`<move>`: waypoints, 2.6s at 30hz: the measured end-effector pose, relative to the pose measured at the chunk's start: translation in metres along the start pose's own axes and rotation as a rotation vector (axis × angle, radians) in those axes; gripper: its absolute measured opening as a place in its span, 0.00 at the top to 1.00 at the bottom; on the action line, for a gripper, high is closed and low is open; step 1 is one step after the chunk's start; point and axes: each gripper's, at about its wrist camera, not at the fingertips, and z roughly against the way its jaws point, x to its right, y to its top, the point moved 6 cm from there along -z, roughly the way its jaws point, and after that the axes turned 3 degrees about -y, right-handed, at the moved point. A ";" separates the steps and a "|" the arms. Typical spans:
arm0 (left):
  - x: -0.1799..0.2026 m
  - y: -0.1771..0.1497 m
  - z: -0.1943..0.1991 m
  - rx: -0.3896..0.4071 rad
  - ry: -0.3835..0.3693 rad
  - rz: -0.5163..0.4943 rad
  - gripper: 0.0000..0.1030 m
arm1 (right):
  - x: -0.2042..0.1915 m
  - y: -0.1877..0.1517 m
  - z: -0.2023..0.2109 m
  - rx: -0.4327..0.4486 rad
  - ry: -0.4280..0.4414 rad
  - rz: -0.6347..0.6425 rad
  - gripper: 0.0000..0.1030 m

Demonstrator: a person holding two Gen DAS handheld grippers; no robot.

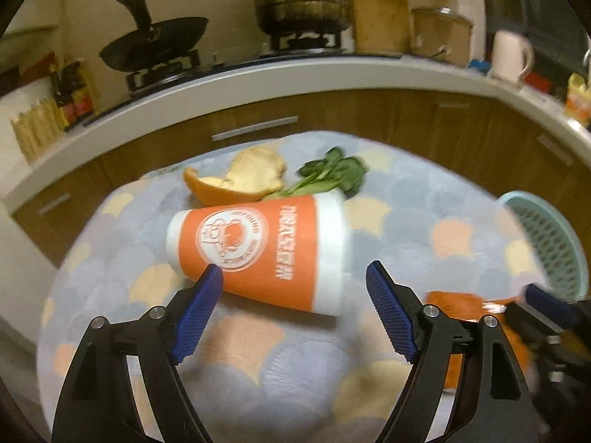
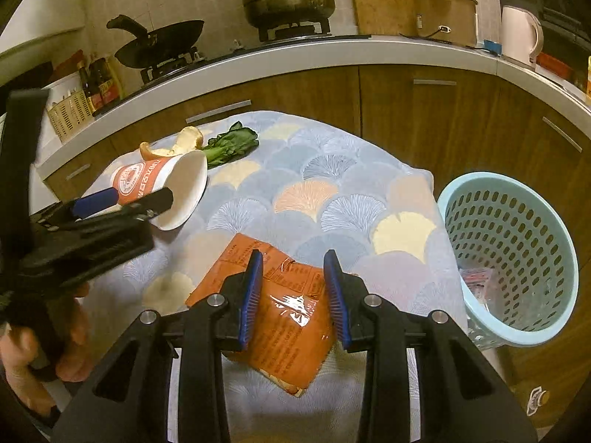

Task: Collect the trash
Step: 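Grasp the orange paper cup with the left tool while the right tool grasps the orange snack bag, then carry the orange cup and snack bag over the basket and open both tools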

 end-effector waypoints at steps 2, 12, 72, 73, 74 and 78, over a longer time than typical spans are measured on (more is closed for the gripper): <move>-0.005 -0.004 -0.005 -0.006 0.064 -0.011 0.27 | 0.002 0.000 -0.003 -0.010 -0.003 -0.006 0.70; -0.079 -0.032 0.032 0.005 0.040 0.152 0.37 | -0.003 -0.002 -0.003 -0.009 -0.004 0.023 0.70; 0.032 0.029 0.057 0.078 -0.430 0.035 0.96 | 0.061 0.023 0.042 0.058 -0.084 0.064 0.67; 0.047 0.036 0.058 0.081 -0.451 0.014 0.96 | 0.070 0.024 0.043 0.059 -0.096 0.048 0.67; 0.057 0.039 0.059 0.083 -0.462 -0.002 0.96 | 0.083 0.025 0.045 0.060 -0.112 0.026 0.67; 0.103 0.051 0.060 0.090 -0.494 -0.078 0.96 | 0.120 0.023 0.050 0.062 -0.155 -0.037 0.67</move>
